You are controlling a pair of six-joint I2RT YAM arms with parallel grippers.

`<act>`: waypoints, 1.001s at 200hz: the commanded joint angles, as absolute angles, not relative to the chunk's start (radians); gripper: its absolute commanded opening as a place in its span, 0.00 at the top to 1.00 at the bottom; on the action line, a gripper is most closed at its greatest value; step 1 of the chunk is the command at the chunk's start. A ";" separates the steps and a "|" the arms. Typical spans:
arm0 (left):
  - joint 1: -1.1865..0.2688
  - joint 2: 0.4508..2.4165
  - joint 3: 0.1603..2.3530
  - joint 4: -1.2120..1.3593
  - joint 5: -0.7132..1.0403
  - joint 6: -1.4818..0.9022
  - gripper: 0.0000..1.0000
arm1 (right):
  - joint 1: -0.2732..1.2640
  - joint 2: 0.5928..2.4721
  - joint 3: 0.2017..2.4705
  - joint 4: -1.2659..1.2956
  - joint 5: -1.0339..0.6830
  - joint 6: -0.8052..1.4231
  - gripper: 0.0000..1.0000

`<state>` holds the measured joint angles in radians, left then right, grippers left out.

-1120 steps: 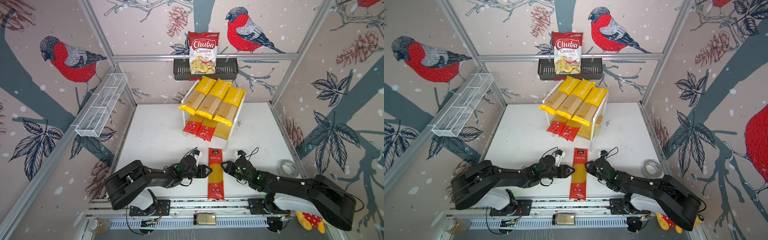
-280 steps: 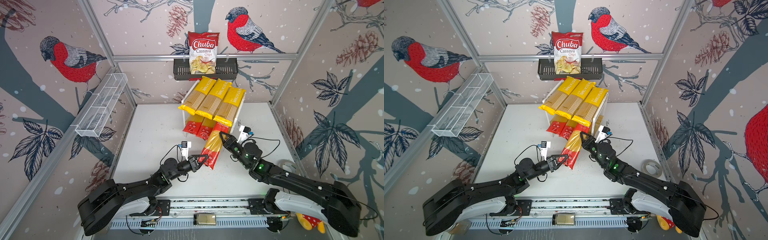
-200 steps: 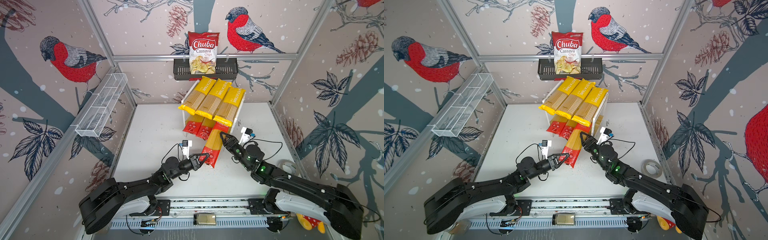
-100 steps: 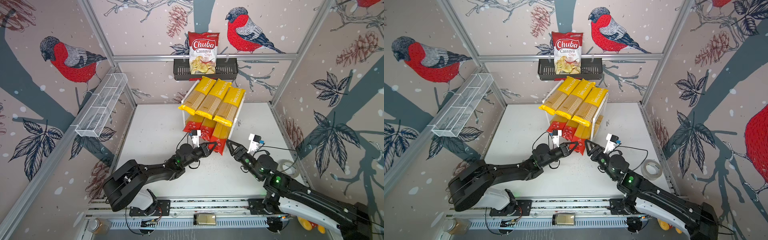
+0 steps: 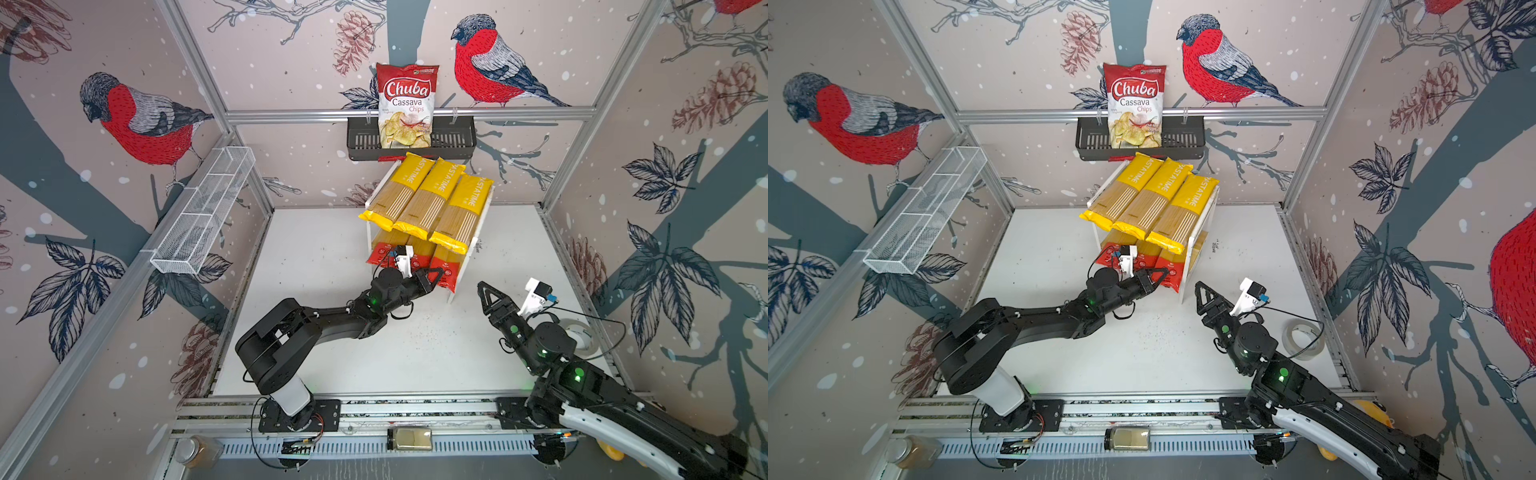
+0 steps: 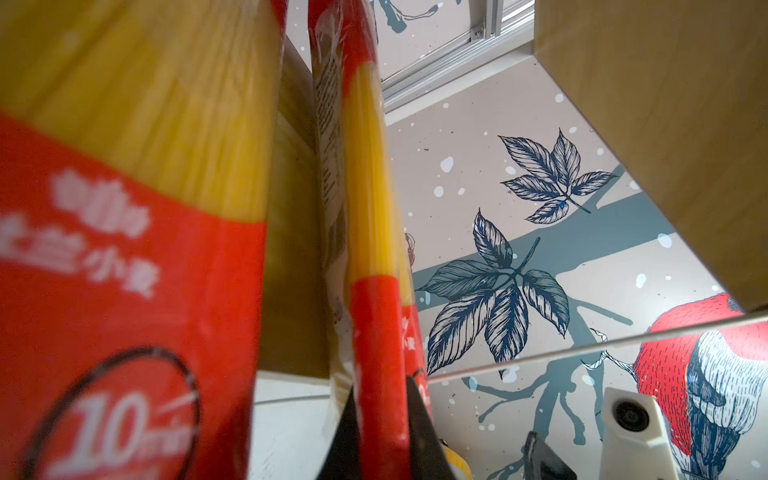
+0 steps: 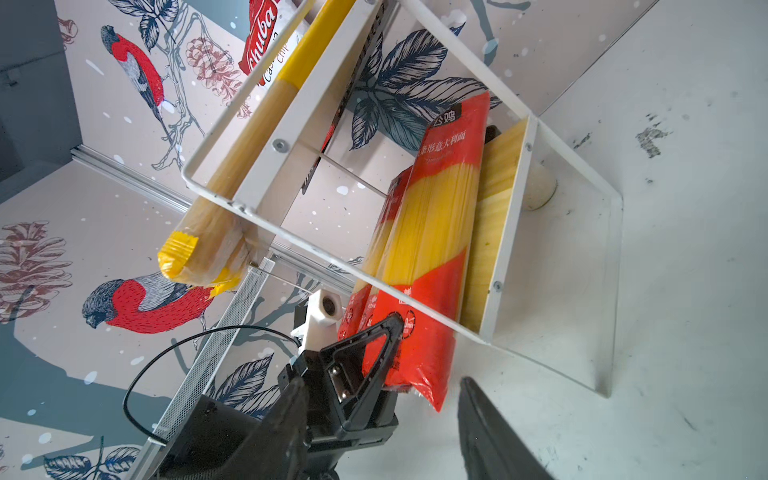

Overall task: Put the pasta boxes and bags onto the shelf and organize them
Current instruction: 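Press the red pack deeper into the slot with the left gripper while the right withdraws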

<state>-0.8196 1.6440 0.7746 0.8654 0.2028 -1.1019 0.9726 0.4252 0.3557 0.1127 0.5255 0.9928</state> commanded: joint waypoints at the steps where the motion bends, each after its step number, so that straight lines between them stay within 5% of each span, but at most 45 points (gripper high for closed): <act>1: -0.811 1.649 0.825 0.865 0.263 -1.056 0.97 | 0.967 0.421 0.351 0.102 0.561 0.982 0.42; 93: -0.783 1.688 0.915 0.713 0.356 -1.016 0.86 | 0.946 0.396 0.326 0.093 0.562 1.004 0.42; 156: -0.782 1.577 0.911 0.564 0.299 -0.924 0.57 | 0.940 0.391 0.298 0.089 0.568 1.013 0.42; 200: -0.797 1.475 0.887 0.498 0.269 -0.893 0.53 | 0.931 0.439 0.285 0.149 0.556 1.011 0.42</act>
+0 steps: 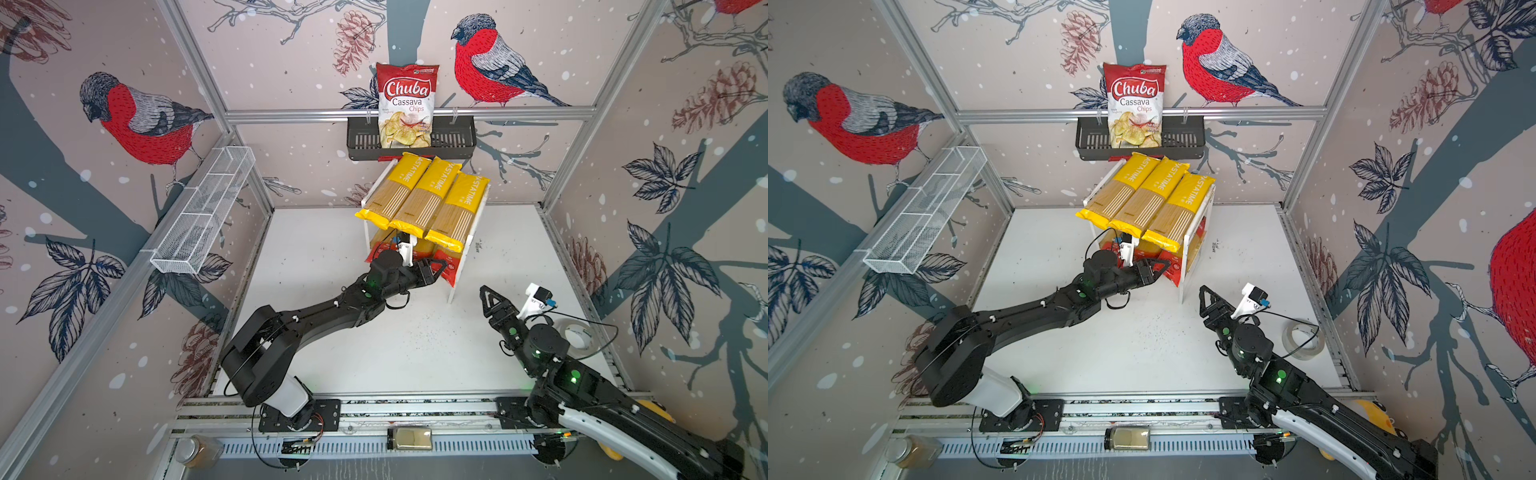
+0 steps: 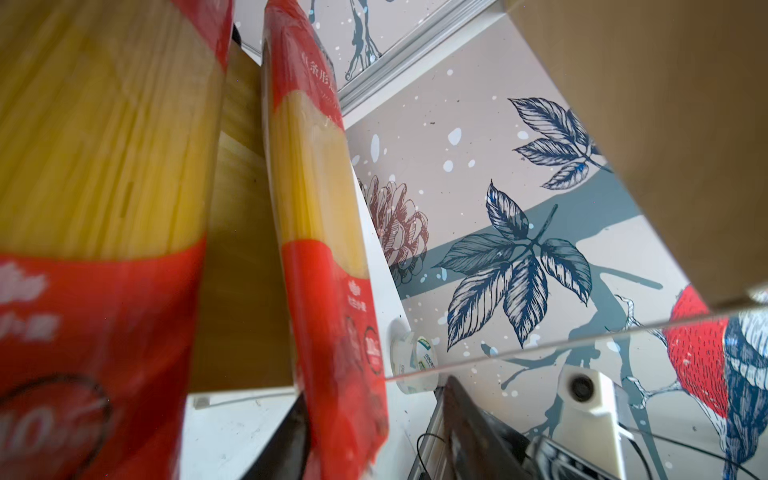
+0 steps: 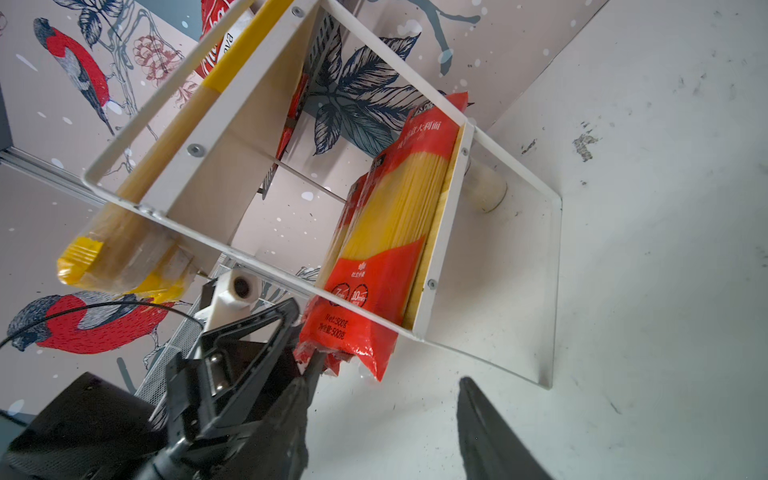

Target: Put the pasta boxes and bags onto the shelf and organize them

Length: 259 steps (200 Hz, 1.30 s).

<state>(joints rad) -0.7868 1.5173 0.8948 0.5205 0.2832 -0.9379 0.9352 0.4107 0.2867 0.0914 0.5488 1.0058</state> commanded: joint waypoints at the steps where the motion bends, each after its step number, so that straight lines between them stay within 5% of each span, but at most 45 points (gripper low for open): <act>1: -0.797 1.472 0.887 0.495 0.267 -0.892 0.53 | 0.931 0.442 0.284 0.151 0.556 1.009 0.42; 108: -0.875 1.097 0.700 0.231 0.047 -0.683 0.52 | 0.808 0.495 0.398 -0.014 0.625 0.839 0.42; 160: -0.876 0.834 0.527 0.137 -0.334 -0.249 0.43 | 0.572 0.642 0.428 -0.031 0.708 0.592 0.40; 184: -0.871 0.708 0.441 0.143 -0.645 -0.054 0.33 | 0.447 0.678 0.409 0.052 0.743 0.513 0.38; 215: -0.710 0.616 0.317 0.406 -0.862 0.107 0.29 | 0.334 0.690 0.263 0.409 0.758 0.303 0.35; 259: -0.352 0.693 0.186 0.687 -0.737 -0.014 0.30 | 0.178 0.798 0.169 0.616 0.718 0.275 0.34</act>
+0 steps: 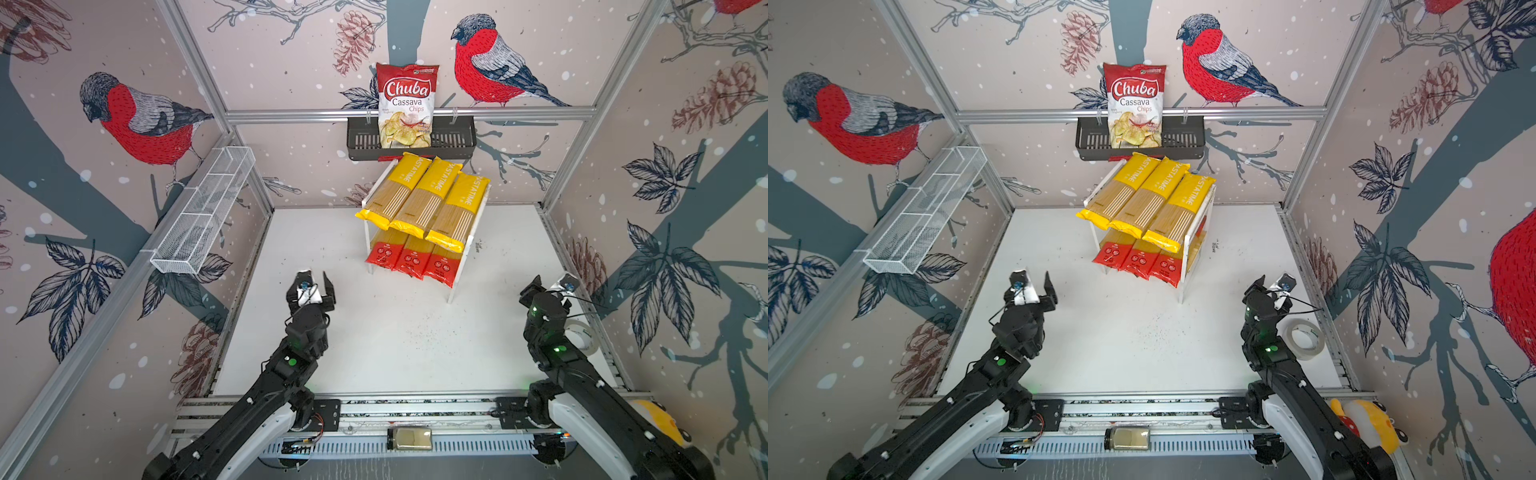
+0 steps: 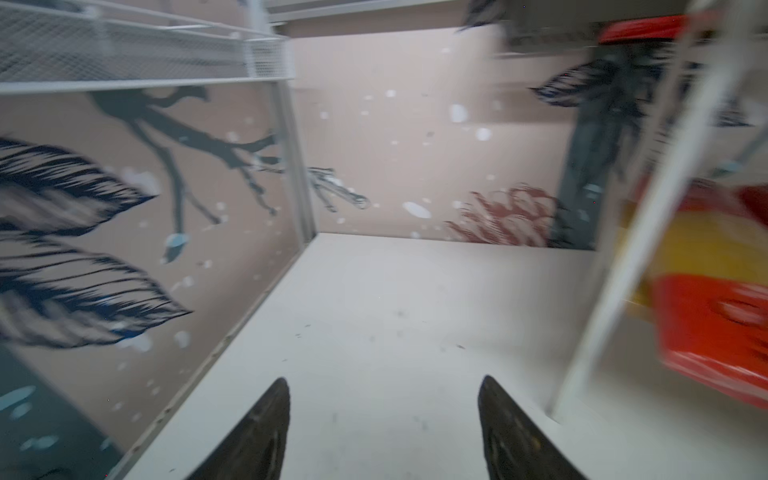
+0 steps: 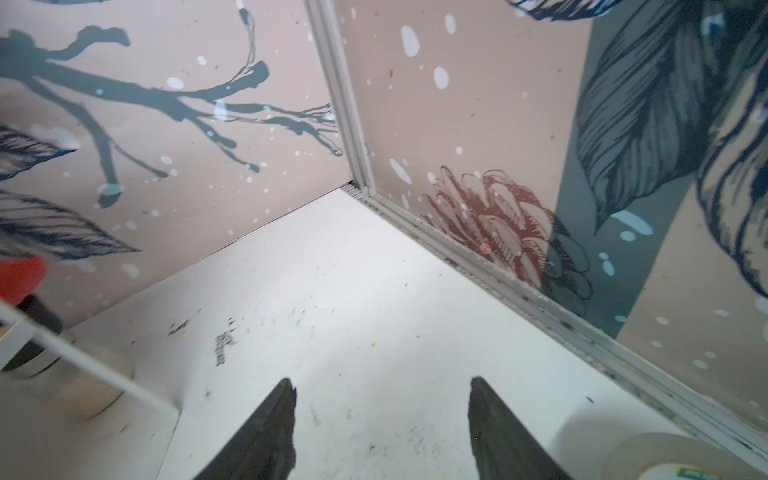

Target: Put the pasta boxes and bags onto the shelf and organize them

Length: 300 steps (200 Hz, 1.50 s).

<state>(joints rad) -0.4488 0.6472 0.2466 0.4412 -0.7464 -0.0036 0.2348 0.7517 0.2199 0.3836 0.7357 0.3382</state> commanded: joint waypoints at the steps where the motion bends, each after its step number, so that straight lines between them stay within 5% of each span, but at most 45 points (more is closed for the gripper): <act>1: -0.349 0.697 0.181 0.699 -0.738 -0.012 0.30 | 0.174 0.803 0.167 0.624 0.714 0.276 0.34; 54: -0.269 1.110 0.043 1.241 -0.635 0.039 0.26 | 0.138 1.147 0.146 0.943 0.627 0.247 0.32; 72: -0.214 1.273 0.044 1.402 -0.464 0.058 0.23 | 0.134 1.198 0.143 1.022 0.571 0.214 0.31; 108: -0.174 1.538 0.089 1.595 -0.423 0.082 0.17 | 0.059 1.249 0.164 1.084 0.405 0.177 0.31; 125: -0.171 1.620 0.107 1.651 -0.450 0.084 0.01 | 0.046 1.249 0.152 1.107 0.362 0.169 0.29; 169: -0.071 1.560 0.217 1.342 -0.394 -0.051 0.01 | 0.043 1.396 0.019 1.519 0.415 0.150 0.24; 175: -0.069 1.565 0.210 1.362 -0.391 -0.044 0.01 | 0.048 1.427 0.017 1.565 0.400 0.128 0.19; 179: -0.070 1.567 0.206 1.375 -0.392 -0.041 0.01 | 0.058 1.440 0.026 1.569 0.399 0.113 0.03; 182: -0.070 1.566 0.206 1.374 -0.391 -0.041 0.01 | 0.066 1.445 0.038 1.559 0.400 0.102 0.00; 198: -0.073 1.566 0.210 1.366 -0.390 -0.039 0.01 | 0.092 1.460 0.129 1.356 0.406 0.092 0.00; 214: -0.074 1.564 0.209 1.362 -0.391 -0.040 0.01 | 0.077 1.551 0.124 1.506 0.427 0.091 0.00; 232: -0.074 1.565 0.211 1.360 -0.392 -0.040 0.01 | 0.033 1.469 0.149 1.312 0.383 0.161 0.00; 300: -0.090 1.571 0.200 1.394 -0.375 -0.002 0.01 | 0.026 1.481 0.152 1.330 0.372 0.158 0.00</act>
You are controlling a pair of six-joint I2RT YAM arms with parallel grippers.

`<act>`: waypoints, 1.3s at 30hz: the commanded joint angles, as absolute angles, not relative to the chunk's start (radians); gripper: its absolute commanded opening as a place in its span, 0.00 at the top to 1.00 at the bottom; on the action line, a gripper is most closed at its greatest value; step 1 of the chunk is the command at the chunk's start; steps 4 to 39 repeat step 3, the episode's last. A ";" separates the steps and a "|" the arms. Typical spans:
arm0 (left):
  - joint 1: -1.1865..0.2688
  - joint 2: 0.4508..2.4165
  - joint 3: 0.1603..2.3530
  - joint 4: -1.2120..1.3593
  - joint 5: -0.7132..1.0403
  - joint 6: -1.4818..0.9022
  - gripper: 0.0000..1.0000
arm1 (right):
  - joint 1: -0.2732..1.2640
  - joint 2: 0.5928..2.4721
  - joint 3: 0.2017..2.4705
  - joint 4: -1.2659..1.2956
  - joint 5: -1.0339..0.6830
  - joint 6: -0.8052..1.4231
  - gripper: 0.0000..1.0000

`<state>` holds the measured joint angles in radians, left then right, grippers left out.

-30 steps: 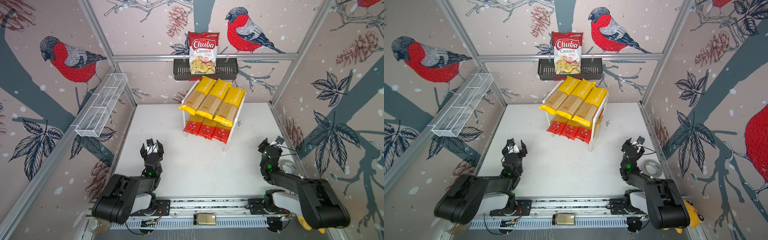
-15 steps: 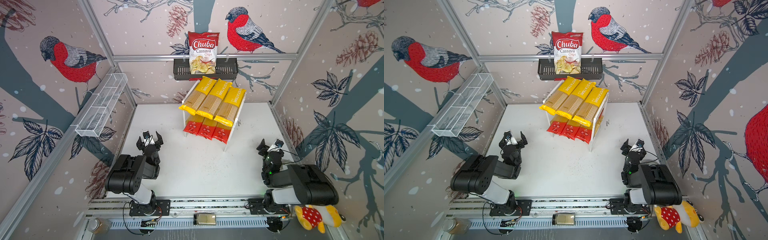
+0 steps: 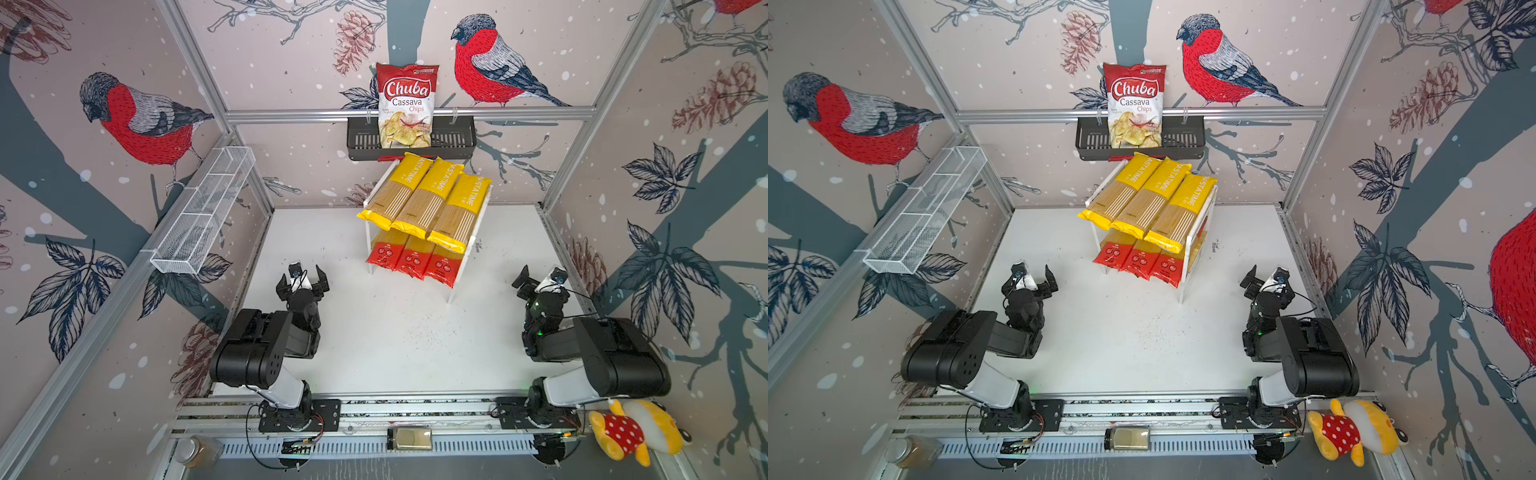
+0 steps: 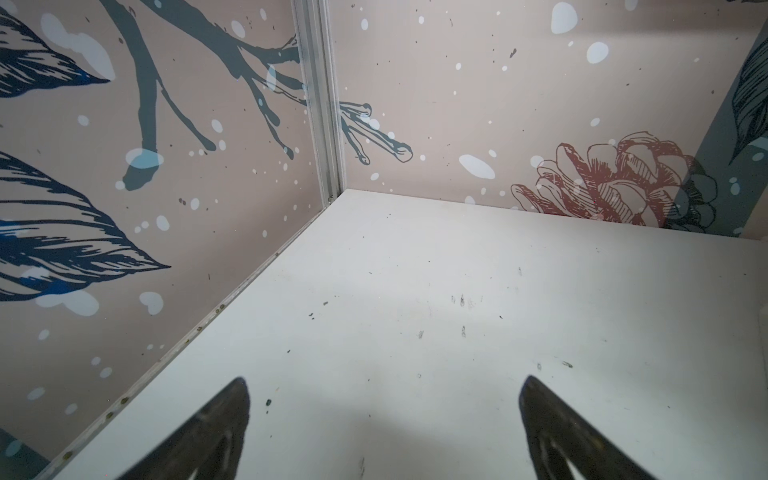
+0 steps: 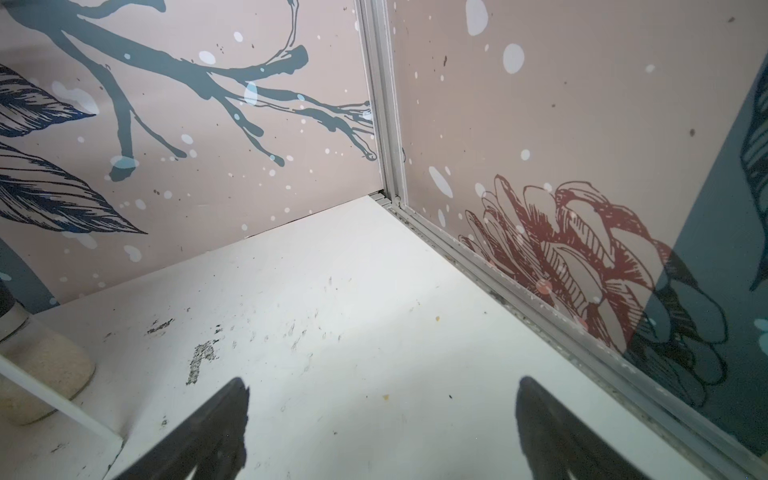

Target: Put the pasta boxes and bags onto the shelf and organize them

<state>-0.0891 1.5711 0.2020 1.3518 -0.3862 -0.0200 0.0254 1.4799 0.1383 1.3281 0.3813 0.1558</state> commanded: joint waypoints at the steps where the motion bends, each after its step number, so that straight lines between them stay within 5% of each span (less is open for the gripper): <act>1: -0.090 1.571 0.199 1.394 -0.374 -0.002 0.01 | 0.026 1.481 0.155 1.324 0.372 0.158 0.01; 39: -0.088 1.569 0.199 1.396 -0.370 -0.003 0.01 | 0.039 1.494 0.202 1.253 0.381 0.147 0.01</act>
